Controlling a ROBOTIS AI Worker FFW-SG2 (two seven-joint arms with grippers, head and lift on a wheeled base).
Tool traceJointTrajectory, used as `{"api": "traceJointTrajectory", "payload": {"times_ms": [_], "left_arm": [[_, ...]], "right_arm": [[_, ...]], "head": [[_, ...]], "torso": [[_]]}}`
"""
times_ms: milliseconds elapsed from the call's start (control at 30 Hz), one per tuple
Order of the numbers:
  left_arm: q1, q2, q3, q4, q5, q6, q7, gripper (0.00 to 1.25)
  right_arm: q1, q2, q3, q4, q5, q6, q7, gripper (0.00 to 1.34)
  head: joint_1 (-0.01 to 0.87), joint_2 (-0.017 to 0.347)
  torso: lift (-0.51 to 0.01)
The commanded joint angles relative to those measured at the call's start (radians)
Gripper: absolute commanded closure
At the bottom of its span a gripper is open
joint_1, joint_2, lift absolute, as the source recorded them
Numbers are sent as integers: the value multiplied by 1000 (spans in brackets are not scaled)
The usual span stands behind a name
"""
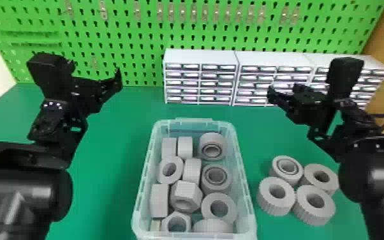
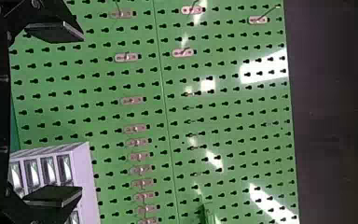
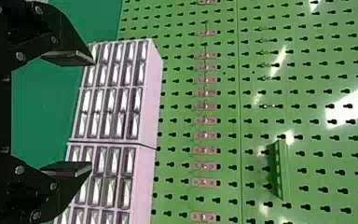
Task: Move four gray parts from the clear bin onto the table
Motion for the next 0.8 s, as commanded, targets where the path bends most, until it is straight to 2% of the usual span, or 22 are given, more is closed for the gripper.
{"api": "traceJointTrajectory", "payload": {"times_ms": [0, 767], "left_arm": [[0, -1, -2, 0, -4, 0, 0, 130], [0, -1, -4, 2, -4, 0, 0, 131]], "right_arm": [[0, -1, 2, 0, 0, 0, 1, 469], [0, -3, 5, 2, 0, 2, 1, 469]], "head": [[686, 26], [686, 26]], "torso": [[-50], [-50]]}}
